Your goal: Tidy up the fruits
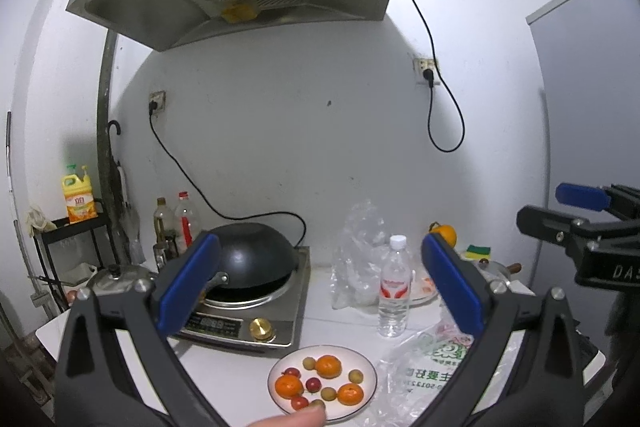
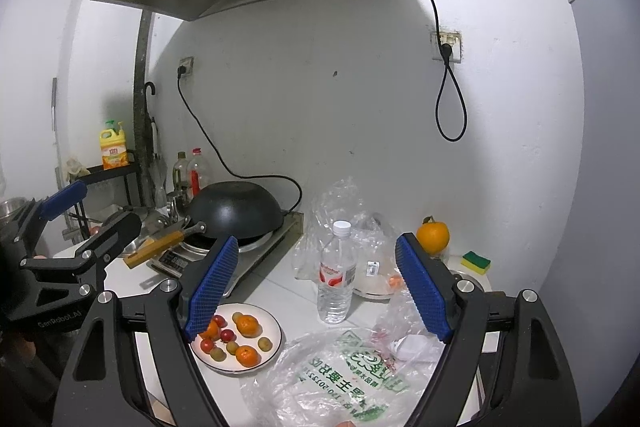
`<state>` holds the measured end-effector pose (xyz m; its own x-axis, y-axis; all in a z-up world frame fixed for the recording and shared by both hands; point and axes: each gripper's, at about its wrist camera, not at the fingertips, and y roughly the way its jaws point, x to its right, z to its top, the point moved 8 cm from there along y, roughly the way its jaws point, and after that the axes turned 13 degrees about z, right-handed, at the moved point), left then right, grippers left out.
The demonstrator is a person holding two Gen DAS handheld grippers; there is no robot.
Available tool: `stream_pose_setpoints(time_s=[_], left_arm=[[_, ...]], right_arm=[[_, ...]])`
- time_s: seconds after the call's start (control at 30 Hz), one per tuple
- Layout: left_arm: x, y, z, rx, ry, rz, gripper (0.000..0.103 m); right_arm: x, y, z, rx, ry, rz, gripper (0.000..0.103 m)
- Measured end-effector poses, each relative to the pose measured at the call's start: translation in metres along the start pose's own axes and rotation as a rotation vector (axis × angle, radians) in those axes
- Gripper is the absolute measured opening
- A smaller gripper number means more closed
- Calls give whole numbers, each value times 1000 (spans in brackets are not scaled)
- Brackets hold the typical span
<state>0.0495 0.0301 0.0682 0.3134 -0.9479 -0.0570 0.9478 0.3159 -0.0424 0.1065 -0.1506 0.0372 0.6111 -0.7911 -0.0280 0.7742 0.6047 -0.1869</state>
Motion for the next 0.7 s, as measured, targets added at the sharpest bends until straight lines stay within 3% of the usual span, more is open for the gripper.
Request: stream_pose_setpoints(time_s=[0.47, 0.7], left_arm=[[2, 4, -3, -31, -1, -44, 102], [-2, 8, -5, -33, 6, -28, 102]], right_arm=[[-4, 3, 0, -8, -6, -2, 84], [-4, 9, -3, -23, 2, -7, 84]])
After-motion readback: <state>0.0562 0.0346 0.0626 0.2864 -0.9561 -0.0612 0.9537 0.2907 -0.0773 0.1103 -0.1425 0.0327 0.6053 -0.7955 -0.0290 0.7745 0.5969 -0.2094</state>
